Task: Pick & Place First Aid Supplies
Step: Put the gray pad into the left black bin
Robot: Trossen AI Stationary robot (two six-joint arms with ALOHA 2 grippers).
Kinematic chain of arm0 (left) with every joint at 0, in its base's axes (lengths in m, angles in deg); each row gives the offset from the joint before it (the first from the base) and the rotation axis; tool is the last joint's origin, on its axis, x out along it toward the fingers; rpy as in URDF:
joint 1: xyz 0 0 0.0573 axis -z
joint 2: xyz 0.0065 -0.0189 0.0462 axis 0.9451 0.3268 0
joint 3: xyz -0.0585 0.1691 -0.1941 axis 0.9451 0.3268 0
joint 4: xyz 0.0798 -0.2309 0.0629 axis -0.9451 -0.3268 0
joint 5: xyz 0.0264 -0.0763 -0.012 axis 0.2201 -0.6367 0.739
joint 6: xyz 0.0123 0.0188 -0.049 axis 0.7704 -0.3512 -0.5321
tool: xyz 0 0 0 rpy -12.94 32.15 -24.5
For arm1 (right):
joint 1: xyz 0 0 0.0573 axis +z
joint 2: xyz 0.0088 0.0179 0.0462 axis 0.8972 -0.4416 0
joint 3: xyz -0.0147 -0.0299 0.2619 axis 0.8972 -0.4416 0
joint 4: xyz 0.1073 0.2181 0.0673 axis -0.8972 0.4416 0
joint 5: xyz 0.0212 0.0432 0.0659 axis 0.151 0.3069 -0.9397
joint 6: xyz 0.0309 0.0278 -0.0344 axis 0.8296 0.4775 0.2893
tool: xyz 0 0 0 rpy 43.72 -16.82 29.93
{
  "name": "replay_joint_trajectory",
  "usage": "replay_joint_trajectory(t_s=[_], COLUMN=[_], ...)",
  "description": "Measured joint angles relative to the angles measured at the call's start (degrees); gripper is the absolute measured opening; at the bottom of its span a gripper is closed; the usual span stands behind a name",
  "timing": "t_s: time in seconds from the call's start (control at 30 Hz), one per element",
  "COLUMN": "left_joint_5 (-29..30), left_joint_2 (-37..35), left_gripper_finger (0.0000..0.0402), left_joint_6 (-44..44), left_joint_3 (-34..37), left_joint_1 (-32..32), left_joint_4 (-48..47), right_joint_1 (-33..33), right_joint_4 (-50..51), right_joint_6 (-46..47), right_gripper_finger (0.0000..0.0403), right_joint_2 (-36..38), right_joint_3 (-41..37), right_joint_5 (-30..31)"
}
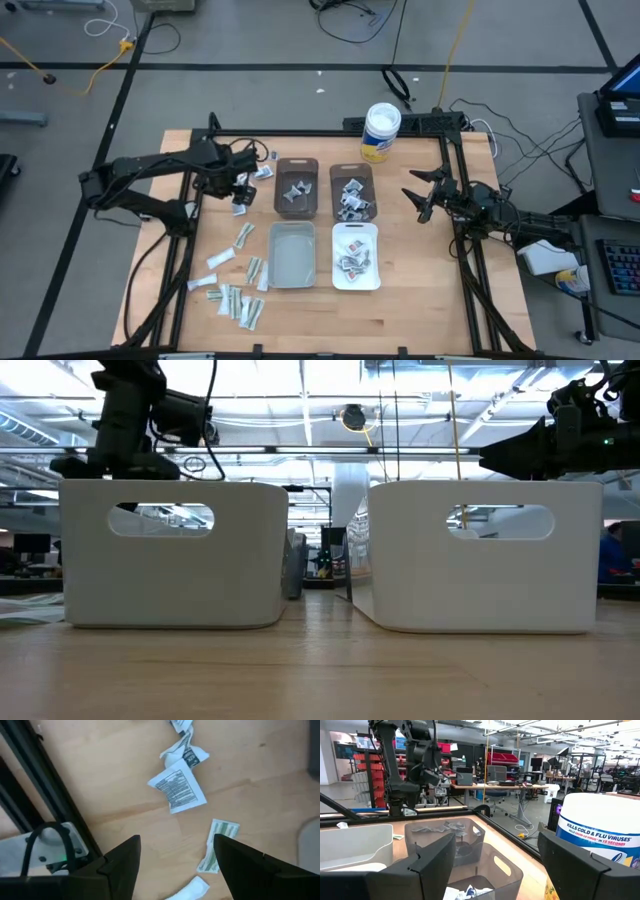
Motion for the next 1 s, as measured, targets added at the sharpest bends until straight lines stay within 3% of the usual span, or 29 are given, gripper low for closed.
replay_joint_trajectory(t_s=[0.37,1.0], left_joint_5=[1.3,4.2], left_joint_2=[5.0,14.2], left_gripper_finger=[0.0226,0.0232], left_joint_6=[-4.5,-12.5], left_joint_3=[3.7,6.9], left_joint_1=[1.8,4.9], left_joint_4=[8.5,15.6], right_joint_1=[0.0,0.0], right_joint_4=[0.0,0.0], right_joint_6=[0.0,0.0], right_gripper_finger=[0.0278,0.0277], right_joint_2=[0.0,0.0], right_joint_3=[0.0,0.0], right_joint_5=[0.0,0.0])
